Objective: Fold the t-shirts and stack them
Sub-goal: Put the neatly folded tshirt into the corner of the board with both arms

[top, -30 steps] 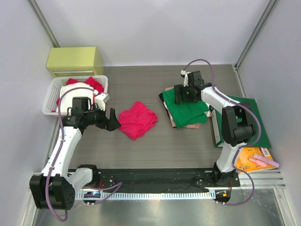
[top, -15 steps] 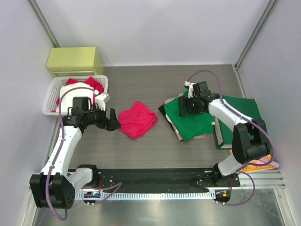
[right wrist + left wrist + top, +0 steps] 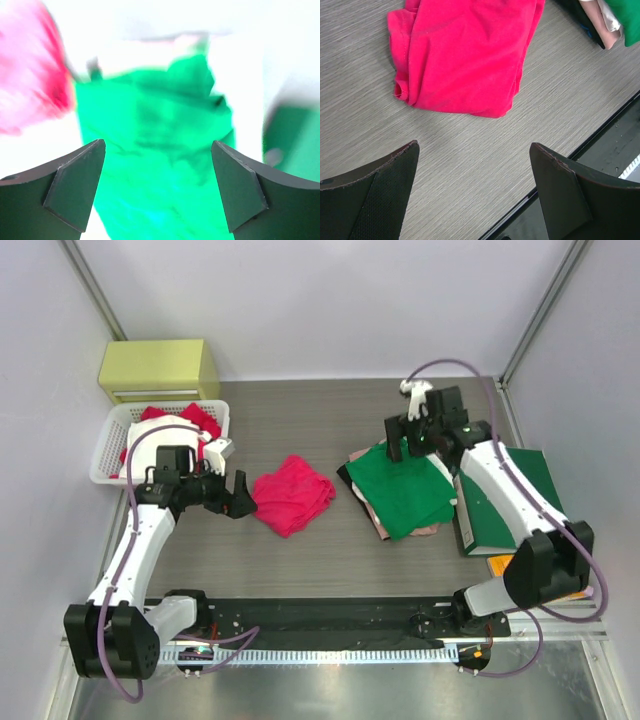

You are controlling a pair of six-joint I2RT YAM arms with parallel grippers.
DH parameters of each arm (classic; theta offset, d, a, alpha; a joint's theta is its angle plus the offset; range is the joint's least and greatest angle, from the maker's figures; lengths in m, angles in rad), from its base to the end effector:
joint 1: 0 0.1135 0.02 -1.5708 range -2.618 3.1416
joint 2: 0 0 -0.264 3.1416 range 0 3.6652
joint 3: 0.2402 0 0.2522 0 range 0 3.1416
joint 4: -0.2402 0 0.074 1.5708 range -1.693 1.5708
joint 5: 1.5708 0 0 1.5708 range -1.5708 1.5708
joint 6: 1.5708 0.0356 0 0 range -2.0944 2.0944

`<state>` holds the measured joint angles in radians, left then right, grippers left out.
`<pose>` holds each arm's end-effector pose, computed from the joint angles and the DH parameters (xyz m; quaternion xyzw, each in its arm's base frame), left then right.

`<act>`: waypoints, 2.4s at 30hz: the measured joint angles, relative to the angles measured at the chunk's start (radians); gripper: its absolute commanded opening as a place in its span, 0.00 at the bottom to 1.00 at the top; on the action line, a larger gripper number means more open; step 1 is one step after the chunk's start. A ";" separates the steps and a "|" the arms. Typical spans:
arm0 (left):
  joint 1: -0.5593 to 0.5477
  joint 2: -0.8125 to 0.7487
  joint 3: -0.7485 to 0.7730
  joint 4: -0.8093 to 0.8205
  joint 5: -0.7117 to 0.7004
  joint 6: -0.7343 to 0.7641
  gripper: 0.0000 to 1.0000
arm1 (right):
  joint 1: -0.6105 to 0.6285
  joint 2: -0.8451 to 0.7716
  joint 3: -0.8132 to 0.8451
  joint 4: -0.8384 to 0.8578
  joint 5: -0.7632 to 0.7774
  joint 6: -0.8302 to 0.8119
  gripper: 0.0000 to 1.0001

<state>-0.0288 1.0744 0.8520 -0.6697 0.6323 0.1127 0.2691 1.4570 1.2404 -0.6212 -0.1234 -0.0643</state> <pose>0.2102 -0.0271 0.2702 0.1666 0.8867 -0.2797 0.3284 0.3028 0.0881 0.3005 -0.1764 0.9152 0.0938 0.3499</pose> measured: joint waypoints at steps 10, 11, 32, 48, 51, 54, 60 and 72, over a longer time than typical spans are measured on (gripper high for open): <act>0.000 -0.007 0.000 0.000 0.022 -0.001 0.92 | 0.022 -0.291 0.078 0.069 -0.098 0.002 0.94; 0.000 -0.002 0.000 0.000 0.038 -0.001 0.93 | 0.032 -0.280 0.063 0.067 -0.118 0.001 0.95; -0.049 0.536 0.296 -0.077 0.269 0.079 1.00 | 0.312 0.070 0.143 -0.114 -0.606 -0.135 0.89; -0.068 0.919 0.588 -0.047 0.100 0.099 1.00 | 0.392 0.166 0.014 -0.086 -0.702 -0.118 0.88; -0.068 0.941 0.588 -0.045 0.063 0.106 1.00 | 0.414 0.164 0.014 -0.084 -0.701 -0.121 0.88; -0.069 0.959 0.590 -0.045 0.058 0.105 1.00 | 0.422 0.159 0.008 -0.083 -0.698 -0.124 0.88; -0.102 0.921 0.546 0.014 -0.005 0.086 1.00 | 0.420 0.146 -0.001 -0.072 -0.657 -0.125 0.88; -0.093 0.542 0.296 0.160 -0.173 0.000 0.00 | 0.420 0.129 -0.042 -0.059 -0.629 -0.143 0.88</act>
<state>-0.1223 1.6161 1.1481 -0.5098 0.4591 0.1127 0.6888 1.5860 1.1988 -0.6800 -0.7525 -0.2073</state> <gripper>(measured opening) 0.650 0.875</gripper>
